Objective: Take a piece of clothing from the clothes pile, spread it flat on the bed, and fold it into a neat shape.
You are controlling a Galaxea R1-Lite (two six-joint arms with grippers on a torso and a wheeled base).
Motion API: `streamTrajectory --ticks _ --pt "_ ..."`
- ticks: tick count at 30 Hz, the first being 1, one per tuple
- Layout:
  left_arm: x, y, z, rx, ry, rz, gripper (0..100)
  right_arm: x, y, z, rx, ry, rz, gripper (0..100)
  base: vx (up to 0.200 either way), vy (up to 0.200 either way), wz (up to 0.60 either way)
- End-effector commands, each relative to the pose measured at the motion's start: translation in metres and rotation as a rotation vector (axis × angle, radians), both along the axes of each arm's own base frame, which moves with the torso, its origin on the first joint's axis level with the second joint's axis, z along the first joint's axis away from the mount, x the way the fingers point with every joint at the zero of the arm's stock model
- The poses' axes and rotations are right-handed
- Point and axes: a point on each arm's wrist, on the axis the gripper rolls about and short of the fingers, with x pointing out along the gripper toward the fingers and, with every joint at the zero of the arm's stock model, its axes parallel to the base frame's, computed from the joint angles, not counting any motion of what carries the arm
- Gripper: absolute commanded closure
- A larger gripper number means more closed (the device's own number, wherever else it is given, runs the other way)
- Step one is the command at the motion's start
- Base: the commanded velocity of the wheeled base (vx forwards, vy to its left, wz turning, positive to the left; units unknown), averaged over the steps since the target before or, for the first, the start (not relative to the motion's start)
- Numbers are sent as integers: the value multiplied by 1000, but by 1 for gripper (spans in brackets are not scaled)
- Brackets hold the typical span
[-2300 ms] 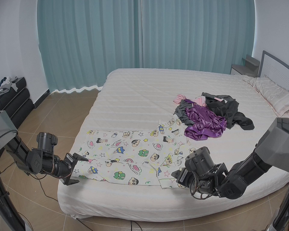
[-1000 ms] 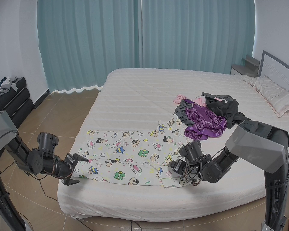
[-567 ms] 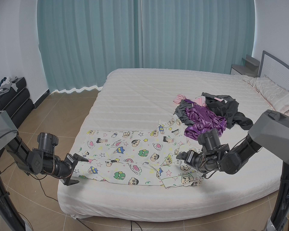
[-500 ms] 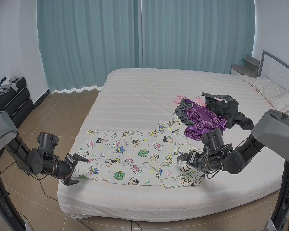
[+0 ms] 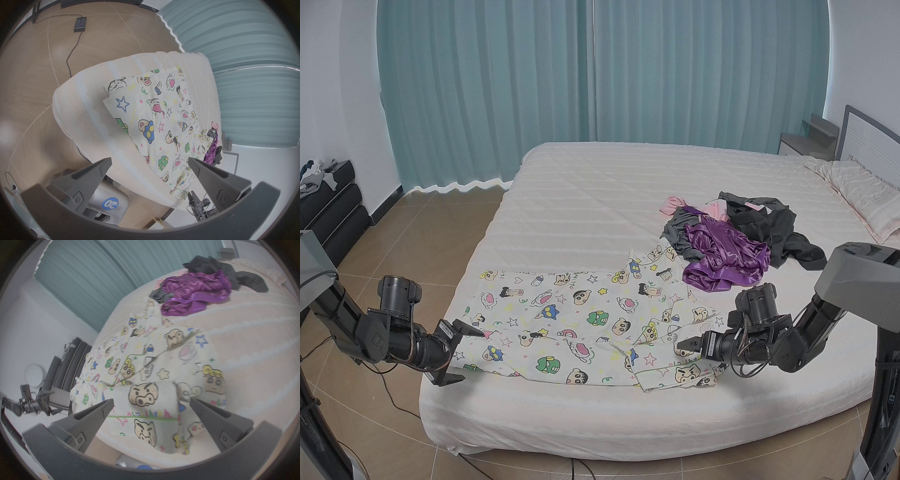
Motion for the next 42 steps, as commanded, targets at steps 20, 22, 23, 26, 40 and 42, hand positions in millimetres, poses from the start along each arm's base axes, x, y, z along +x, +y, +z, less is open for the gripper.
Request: streamTrajectory --ticks 20,22,23,26,40,42 --pt "0 0 0 0 1 1 0 9 -12 -36 79 -73 96 100 0 0 0" --pt "0 0 0 0 1 1 0 12 -14 -32 91 -109 82 100 0 0 0" --pt "0 0 0 0 1 1 0 13 -14 -31 94 -119 80 100 0 0 0" --pt "0 0 0 0 1 2 0 16 -16 -26 94 -146 69 100 0 0 0" --pt "0 0 0 0 1 1 0 29 -18 -6 117 -230 45 100 0 0 0" --pt "0 0 0 0 1 2 0 30 -18 -7 112 -228 41 100 0 0 0"
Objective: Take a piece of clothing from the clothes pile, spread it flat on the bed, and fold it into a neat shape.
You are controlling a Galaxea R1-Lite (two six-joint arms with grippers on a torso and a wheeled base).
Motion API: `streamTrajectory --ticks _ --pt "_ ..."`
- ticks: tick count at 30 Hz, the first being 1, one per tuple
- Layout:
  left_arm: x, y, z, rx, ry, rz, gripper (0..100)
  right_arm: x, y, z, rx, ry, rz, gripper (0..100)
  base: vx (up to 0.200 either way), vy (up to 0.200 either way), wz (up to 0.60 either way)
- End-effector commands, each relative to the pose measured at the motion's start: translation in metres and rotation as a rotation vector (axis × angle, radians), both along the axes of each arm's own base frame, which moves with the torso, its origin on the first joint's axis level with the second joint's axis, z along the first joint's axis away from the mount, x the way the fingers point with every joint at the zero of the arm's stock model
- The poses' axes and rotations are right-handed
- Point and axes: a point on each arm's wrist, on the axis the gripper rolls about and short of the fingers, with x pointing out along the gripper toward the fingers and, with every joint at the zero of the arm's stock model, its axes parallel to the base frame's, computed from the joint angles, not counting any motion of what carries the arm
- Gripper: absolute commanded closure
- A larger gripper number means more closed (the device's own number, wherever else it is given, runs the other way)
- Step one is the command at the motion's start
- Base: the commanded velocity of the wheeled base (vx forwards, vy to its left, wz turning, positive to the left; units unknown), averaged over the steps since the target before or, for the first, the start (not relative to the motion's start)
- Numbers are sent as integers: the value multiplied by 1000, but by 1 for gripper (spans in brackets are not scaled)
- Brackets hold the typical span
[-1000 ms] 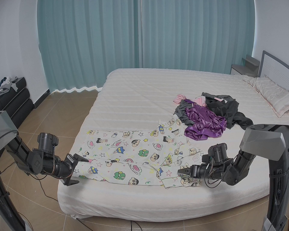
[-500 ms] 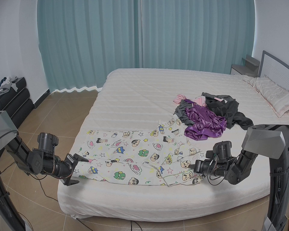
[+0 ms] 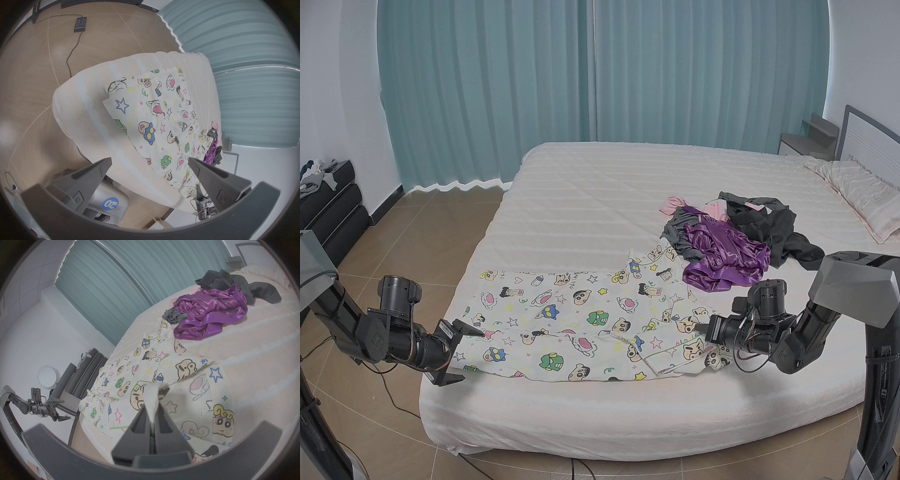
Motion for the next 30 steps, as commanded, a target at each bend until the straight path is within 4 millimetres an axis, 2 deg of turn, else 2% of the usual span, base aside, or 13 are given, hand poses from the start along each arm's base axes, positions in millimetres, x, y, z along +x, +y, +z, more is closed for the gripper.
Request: streamTrajectory --ticks 1,4,9,15,20,25,30 --pt "0 0 0 0 2 2 0 2 2 1 -1 -10 -2 100 0 0 0" --pt "1 0 0 -2 0 4 0 4 1 -4 -4 -3 -4 100 0 0 0" --pt "3 2 1 -2 -4 11 0 10 1 -1 -7 -25 -28 100 0 0 0" --pt "21 33 11 45 -105 127 0 10 0 -2 -17 -26 -48 100 0 0 0" --pt "42 45 20 109 -197 98 0 9 -5 1 -17 -27 -60 100 0 0 0" --pt "70 50 -1 236 -229 -47 0 3 -2 -5 -25 -1 -47 100 0 0 0" --pt "81 47 -24 335 -254 -207 0 0 -1 -5 -28 8 -42 100 0 0 0"
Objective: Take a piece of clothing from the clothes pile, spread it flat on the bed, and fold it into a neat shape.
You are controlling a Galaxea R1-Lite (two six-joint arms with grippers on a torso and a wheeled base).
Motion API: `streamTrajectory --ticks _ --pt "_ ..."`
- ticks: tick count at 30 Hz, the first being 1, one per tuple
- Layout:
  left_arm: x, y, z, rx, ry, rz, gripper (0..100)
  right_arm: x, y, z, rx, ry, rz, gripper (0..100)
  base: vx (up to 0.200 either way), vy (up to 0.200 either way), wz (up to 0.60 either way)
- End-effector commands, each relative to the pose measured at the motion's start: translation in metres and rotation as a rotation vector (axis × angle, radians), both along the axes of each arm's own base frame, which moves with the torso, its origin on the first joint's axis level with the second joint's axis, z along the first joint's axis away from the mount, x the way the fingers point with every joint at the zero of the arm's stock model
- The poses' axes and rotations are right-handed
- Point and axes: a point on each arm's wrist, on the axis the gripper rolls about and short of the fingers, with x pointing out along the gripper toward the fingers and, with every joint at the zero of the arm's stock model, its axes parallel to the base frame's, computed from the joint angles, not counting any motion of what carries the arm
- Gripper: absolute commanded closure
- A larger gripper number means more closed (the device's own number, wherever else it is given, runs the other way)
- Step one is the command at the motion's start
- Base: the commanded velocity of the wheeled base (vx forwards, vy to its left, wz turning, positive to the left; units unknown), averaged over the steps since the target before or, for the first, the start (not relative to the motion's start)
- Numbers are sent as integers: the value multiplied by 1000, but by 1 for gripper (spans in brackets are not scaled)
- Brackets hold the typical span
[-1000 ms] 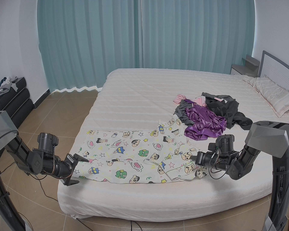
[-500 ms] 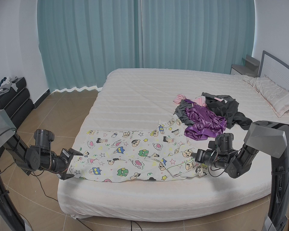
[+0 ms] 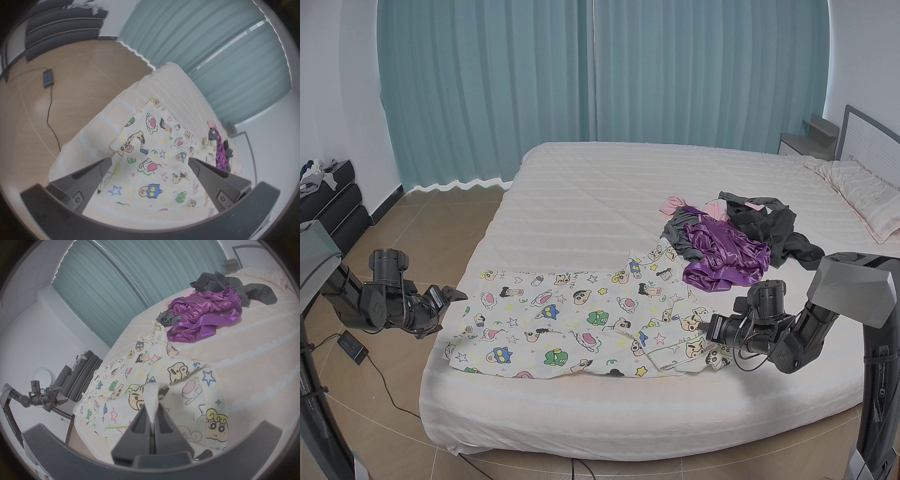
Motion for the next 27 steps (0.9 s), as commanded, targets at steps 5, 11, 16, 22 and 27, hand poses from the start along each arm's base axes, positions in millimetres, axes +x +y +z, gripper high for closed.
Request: streamTrajectory --ticks 5,11,16,22,27 --pt "24 -12 -53 143 26 -223 0 -7 3 -5 -7 26 13 100 0 0 0" --pt "48 -17 -64 179 -14 -238 0 -7 4 -4 -7 23 15 100 0 0 0" --pt "49 -22 -74 233 -15 -301 0 -7 4 -5 -7 26 16 100 0 0 0" --pt "50 -21 -79 283 -14 -320 0 -7 4 -5 -7 26 16 100 0 0 0" --pt "53 -20 -79 297 -26 -310 0 -8 5 -5 -8 27 19 100 0 0 0"
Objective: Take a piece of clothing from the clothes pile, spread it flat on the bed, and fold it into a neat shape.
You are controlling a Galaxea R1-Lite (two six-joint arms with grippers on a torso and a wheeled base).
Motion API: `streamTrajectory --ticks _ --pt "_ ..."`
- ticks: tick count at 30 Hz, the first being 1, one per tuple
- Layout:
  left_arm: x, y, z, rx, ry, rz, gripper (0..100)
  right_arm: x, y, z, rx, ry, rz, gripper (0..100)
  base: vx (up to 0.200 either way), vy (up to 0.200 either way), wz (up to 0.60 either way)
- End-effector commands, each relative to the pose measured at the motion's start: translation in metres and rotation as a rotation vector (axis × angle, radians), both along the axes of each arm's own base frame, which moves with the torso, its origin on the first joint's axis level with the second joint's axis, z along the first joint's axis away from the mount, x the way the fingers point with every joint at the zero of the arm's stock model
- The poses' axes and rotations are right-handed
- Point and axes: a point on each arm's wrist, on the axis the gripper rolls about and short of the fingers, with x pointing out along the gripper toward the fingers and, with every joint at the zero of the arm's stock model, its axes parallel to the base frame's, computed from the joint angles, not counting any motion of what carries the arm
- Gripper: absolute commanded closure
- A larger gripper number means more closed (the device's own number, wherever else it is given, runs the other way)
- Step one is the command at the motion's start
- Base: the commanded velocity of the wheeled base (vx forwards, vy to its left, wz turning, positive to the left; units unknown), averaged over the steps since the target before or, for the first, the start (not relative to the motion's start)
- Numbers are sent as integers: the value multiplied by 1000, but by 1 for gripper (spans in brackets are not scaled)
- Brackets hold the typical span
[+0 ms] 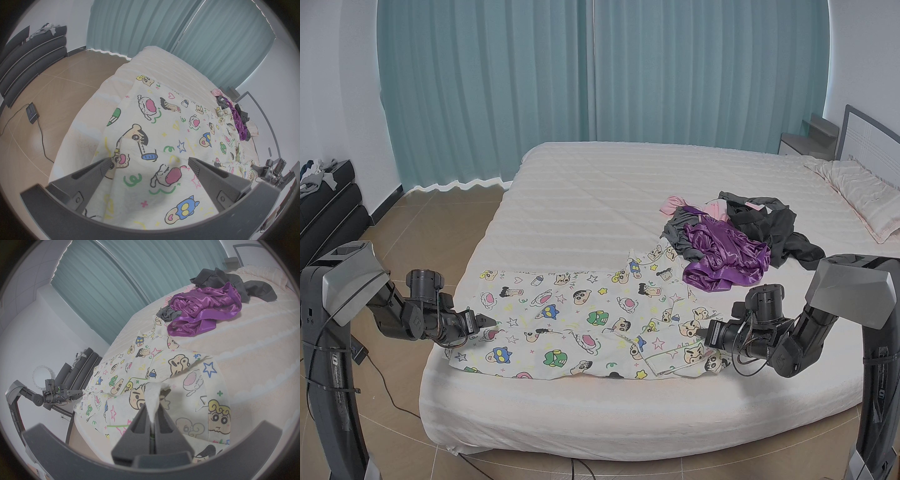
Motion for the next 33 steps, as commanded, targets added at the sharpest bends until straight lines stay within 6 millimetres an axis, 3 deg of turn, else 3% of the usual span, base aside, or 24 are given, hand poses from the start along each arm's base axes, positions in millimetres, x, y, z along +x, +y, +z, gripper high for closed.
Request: streamTrajectory --ticks 1,21,22,29,33 --pt "2 1 -3 5 -3 6 0 -1 2 -1 0 2 5 100 0 0 0" --pt "-1 8 -8 33 7 11 0 -1 3 -1 -1 4 8 100 0 0 0" --pt "-1 8 -8 33 6 12 100 -1 2 -1 -1 4 6 100 0 0 0" --pt "-3 15 -7 35 10 33 100 -3 2 -4 -5 15 9 100 0 0 0" --pt "-8 25 4 36 -3 59 100 -3 5 -4 -5 13 15 100 0 0 0"
